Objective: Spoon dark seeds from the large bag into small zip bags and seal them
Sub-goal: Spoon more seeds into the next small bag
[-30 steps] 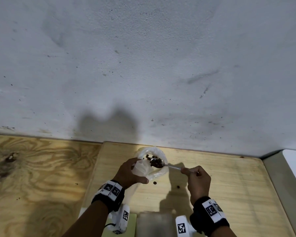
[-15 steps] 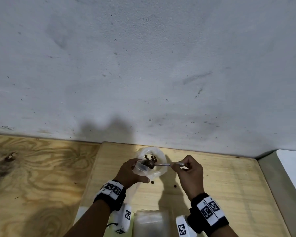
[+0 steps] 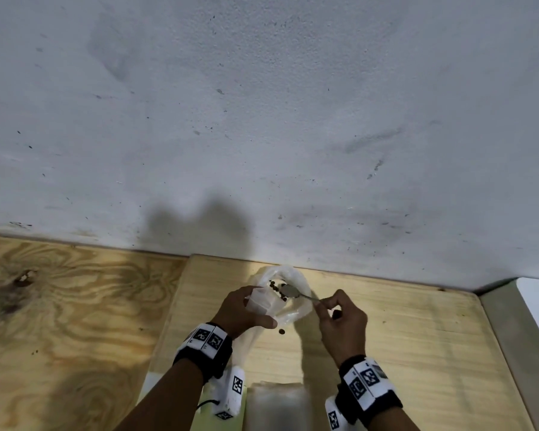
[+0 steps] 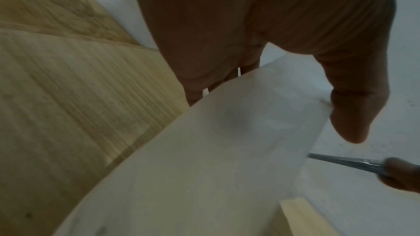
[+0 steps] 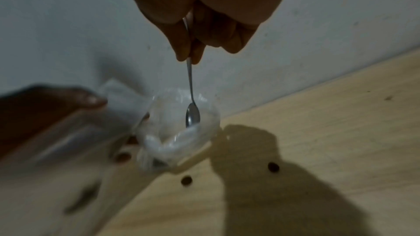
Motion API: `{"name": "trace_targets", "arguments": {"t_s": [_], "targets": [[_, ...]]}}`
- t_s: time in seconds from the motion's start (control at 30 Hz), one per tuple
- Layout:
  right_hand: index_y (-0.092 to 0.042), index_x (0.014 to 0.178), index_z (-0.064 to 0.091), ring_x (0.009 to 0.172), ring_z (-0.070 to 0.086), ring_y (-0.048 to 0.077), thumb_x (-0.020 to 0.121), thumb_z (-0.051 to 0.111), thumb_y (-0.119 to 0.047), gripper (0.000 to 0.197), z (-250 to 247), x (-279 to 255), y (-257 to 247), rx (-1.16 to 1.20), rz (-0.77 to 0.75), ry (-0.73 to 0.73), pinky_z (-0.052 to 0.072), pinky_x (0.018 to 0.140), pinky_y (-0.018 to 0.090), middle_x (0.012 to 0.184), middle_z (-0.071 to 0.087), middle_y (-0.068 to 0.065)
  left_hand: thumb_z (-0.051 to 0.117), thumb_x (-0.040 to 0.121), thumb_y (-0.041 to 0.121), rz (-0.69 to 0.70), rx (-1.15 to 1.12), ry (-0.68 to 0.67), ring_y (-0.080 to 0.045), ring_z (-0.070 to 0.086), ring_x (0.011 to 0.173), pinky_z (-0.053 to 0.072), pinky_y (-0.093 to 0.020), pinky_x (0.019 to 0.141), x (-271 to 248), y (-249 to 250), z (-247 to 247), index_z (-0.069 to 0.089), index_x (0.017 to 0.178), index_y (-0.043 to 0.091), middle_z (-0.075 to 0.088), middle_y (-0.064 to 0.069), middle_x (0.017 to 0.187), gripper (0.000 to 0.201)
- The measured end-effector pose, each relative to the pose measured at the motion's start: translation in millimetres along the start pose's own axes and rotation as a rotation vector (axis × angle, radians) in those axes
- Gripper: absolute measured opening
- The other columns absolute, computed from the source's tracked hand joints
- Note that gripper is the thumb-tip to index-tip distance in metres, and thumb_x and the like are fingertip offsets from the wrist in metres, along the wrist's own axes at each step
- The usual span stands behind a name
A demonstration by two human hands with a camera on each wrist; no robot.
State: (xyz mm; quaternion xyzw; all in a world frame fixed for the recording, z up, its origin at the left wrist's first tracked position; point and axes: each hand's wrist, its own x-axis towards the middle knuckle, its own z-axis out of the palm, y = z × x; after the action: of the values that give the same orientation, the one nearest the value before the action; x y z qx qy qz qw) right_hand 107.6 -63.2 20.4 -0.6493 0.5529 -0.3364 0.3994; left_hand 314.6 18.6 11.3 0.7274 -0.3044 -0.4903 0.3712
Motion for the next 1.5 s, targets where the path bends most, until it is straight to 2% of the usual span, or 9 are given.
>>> {"name": "trace_targets", "arguments": {"t_s": [0.2,0.43,0.53,0.7,0.77,0.97,1.13,1.23,1.5], "targets": [[-0.024,0.069,0.043,0.043,0.037,0.006,0.087,0.07,-0.018,0.033,21,-2,16,-0.213,-0.019,0.039,0.026,0.047,0.021,0.049,0.042,-0.013,0.088,0.034,0.039,0.054,0.046,0.003,-0.011,0.058,0.108,0.055,-0.039,0.09,1,0,-7,0.063,0.11,0.037,0.062,0.009,0.117,0.08],[-0.017,0.063,0.046,0.042,0.037,0.01,0.082,0.077,-0.01,0.037,17,-8,39,0.039,0.139,0.084,0.036,0.047,0.023,0.057,0.055,-0.002,0.092,0.039,0.029,0.16,0.099,-0.003,-0.005,0.058,0.107,0.052,-0.022,0.08,3,-3,-9,0.063,0.112,0.033,0.059,0.016,0.118,0.079],[-0.021,0.062,0.049,0.051,0.05,0.019,0.081,0.078,-0.014,0.036,16,-4,44,0.093,0.143,0.109,0.043,0.053,0.026,0.066,0.066,-0.002,0.091,0.038,0.031,0.215,0.128,-0.016,-0.001,0.057,0.108,0.051,-0.019,0.083,3,-4,-6,0.066,0.112,0.028,0.057,0.017,0.12,0.079],[-0.029,0.06,0.05,0.078,0.068,0.029,0.08,0.079,-0.018,0.037,21,1,46,0.053,0.14,-0.011,0.056,0.064,0.045,0.069,0.07,0.003,0.091,0.037,0.032,0.225,0.152,-0.033,-0.001,0.056,0.11,0.049,-0.016,0.082,5,-2,-3,0.067,0.11,0.029,0.056,0.017,0.121,0.077],[-0.031,0.058,0.051,0.078,0.068,0.028,0.079,0.08,-0.014,0.04,18,2,44,0.055,0.13,-0.038,0.055,0.064,0.044,0.069,0.07,0.001,0.093,0.04,0.022,0.209,0.139,-0.023,-0.004,0.056,0.11,0.048,-0.015,0.08,6,-3,-3,0.067,0.11,0.029,0.056,0.016,0.122,0.075],[-0.03,0.059,0.051,0.048,0.048,0.015,0.08,0.08,-0.014,0.039,16,6,34,0.054,0.046,-0.038,0.044,0.052,0.028,0.071,0.071,-0.003,0.093,0.044,0.015,0.1,0.109,0.014,-0.011,0.056,0.107,0.049,-0.023,0.078,9,-6,-10,0.062,0.116,0.029,0.059,0.011,0.118,0.08],[-0.044,0.067,0.058,0.067,0.066,0.015,0.083,0.076,-0.026,0.03,31,6,24,-0.083,-0.11,-0.236,0.052,0.061,0.029,0.078,0.072,-0.014,0.092,0.046,0.01,0.05,0.132,-0.03,-0.015,0.057,0.109,0.048,-0.021,0.072,11,-6,-12,0.061,0.12,0.029,0.06,0.007,0.119,0.082],[-0.034,0.083,0.061,0.07,0.067,0.016,0.084,0.072,-0.025,0.014,31,6,24,-0.256,-0.209,-0.344,0.052,0.065,0.028,0.08,0.073,-0.01,0.092,0.048,0.009,0.063,0.144,-0.032,-0.014,0.057,0.11,0.048,-0.019,0.072,11,-6,-13,0.062,0.117,0.029,0.06,0.007,0.12,0.078],[-0.038,0.088,0.061,0.064,0.063,0.014,0.082,0.071,-0.017,0.024,-7,11,30,-0.344,-0.257,-0.283,0.05,0.062,0.028,0.078,0.073,-0.012,0.092,0.05,0.011,0.086,0.201,-0.024,-0.012,0.057,0.108,0.044,-0.014,0.071,8,-3,-25,0.06,0.12,0.029,0.06,0.011,0.119,0.078]]}}
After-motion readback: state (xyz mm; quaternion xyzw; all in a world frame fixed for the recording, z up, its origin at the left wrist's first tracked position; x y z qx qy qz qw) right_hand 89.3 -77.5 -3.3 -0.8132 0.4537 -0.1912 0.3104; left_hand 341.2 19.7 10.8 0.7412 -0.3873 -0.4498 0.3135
